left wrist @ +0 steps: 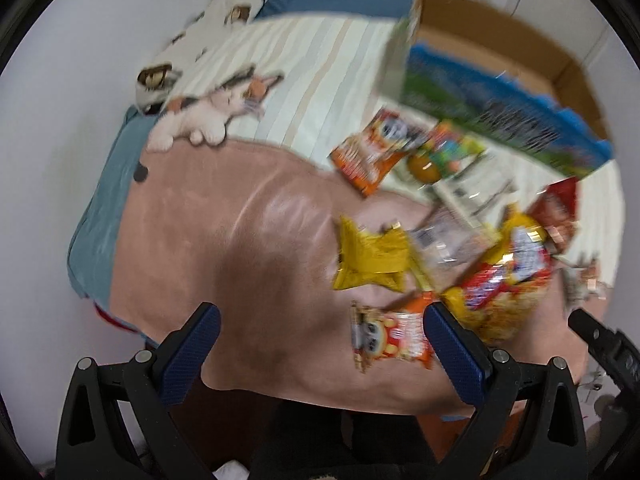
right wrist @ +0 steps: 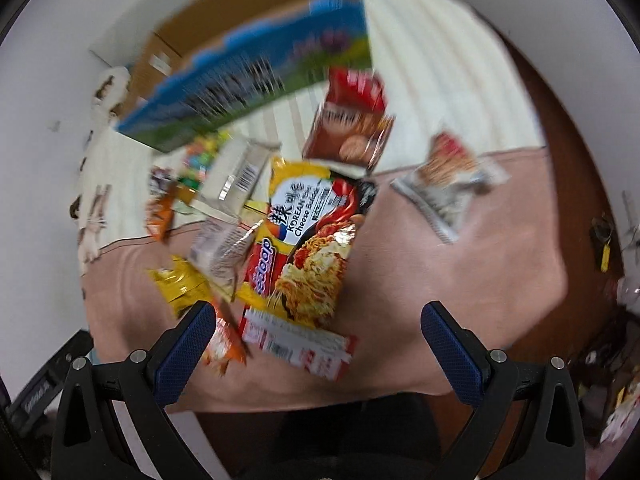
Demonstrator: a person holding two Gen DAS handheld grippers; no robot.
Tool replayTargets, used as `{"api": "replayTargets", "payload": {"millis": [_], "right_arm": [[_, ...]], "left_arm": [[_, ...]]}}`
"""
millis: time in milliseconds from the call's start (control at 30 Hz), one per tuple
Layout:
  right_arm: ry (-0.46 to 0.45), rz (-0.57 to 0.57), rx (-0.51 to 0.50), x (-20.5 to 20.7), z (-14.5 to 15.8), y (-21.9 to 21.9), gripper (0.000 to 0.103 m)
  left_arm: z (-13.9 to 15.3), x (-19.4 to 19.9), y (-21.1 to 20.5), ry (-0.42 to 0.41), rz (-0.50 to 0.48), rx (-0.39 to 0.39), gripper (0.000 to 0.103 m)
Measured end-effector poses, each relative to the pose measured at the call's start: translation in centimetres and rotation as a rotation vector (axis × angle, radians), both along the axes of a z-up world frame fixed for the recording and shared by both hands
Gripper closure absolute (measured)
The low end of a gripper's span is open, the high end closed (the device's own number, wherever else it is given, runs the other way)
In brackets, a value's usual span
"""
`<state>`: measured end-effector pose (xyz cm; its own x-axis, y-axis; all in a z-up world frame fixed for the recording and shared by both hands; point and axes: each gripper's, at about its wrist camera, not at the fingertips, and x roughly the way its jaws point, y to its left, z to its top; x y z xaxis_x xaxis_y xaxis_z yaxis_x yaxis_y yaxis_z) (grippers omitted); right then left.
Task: Organize snacks
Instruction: 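Grasp the clear bread bag with the left gripper while the right grasps the Buldak noodle bag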
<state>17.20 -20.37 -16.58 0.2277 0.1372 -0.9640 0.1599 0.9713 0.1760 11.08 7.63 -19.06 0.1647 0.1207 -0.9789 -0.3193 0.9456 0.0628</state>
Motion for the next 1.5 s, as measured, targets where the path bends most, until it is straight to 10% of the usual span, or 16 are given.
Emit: {"api": "replayTargets", "payload": {"millis": [167, 400, 800, 900, 1200, 1500], "right_arm": [[0.066, -0.011, -0.043, 4.8, -6.5, 1.9, 0.000], [0.149, -0.038, 0.029, 8.9, -12.9, 3.2, 0.000], [0.188, 0.051, 0.027, 10.4, -13.5, -0.6, 0.016], [0.186, 0.024, 0.049, 11.4, -14.1, -1.6, 0.014], [0.182, -0.030, 0.004, 15.3, -15.6, 0.0, 0.005], [0.164, -0.047, -0.071, 15.8, -16.1, 1.7, 0.011]], "left_arm": [[-3.6, 2.6, -0.2, 0.018, -0.044, 0.014, 0.000], [-7.4, 7.3, -4.6, 0.045, -0.378, 0.110, 0.000], [-13.6, 10.8, -11.1, 0.206, -0.757, 0.041, 0.007], [-14.5, 11.4, -10.7, 0.224, -0.710, -0.043, 0.044], [-14.5, 10.9, -2.1, 0.207, -0.262, -0.206, 0.045], [-14.8, 9.2, 2.4, 0.191, -0.351, -0.243, 0.057]]}}
